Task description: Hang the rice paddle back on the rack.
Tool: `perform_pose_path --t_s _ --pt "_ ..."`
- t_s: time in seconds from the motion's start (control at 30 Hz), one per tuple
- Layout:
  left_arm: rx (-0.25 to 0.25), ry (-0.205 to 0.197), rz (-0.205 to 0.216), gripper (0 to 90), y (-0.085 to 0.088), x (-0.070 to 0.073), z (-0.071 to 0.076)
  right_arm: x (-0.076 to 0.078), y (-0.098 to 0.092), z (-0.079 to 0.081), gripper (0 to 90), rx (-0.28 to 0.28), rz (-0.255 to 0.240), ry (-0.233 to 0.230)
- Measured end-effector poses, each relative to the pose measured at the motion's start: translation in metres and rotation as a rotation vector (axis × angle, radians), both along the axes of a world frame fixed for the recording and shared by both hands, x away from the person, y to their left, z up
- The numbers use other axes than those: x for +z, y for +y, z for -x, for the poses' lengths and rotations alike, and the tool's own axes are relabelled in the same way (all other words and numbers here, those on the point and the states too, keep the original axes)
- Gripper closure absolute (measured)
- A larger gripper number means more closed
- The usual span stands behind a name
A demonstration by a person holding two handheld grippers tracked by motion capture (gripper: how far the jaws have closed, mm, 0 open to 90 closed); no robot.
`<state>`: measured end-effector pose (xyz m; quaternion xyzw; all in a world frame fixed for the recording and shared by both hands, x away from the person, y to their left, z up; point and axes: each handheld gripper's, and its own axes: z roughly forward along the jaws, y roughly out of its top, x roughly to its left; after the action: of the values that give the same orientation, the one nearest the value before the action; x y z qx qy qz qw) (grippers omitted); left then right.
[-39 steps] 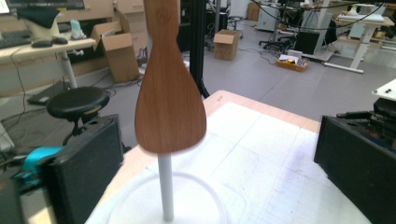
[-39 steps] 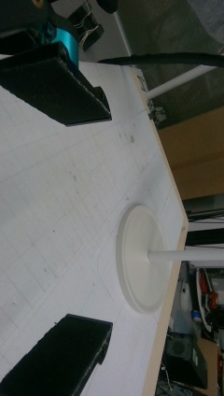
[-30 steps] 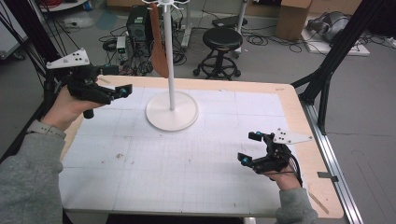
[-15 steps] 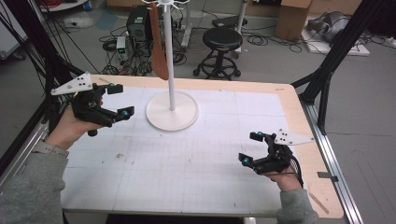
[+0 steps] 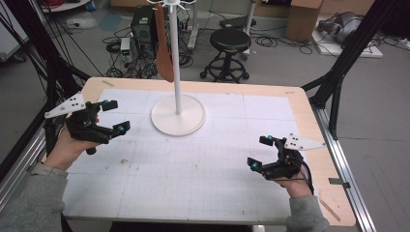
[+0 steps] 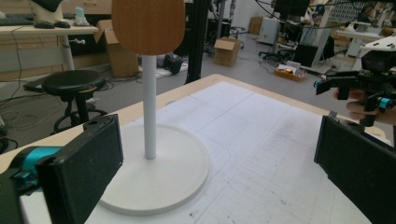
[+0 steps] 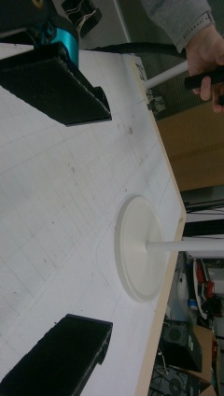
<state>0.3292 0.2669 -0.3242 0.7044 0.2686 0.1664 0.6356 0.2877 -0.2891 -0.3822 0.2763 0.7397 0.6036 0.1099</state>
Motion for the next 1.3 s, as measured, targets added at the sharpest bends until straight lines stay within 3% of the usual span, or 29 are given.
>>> perform_pose_path --t_s 0.2,0.5,0.9,1.3 --pt "0.049 0.005 0.034 1.6 0.01 -0.011 0.004 0.0 0.0 0.0 1.0 -0.001 0.0 0.004" --pt "0.119 0.004 -0.007 1.7 0.02 -0.027 0.012 0.0 -0.001 -0.001 1.0 -0.009 0.002 -0.003" --pt "0.166 0.021 0.023 1.6 0.041 -0.05 0.027 0.001 -0.003 0.0 1.0 -0.027 0.001 -0.016" --pt "0.218 -0.009 0.034 1.7 0.062 -0.062 0.041 0.003 -0.009 0.002 1.0 -0.068 -0.024 -0.058"
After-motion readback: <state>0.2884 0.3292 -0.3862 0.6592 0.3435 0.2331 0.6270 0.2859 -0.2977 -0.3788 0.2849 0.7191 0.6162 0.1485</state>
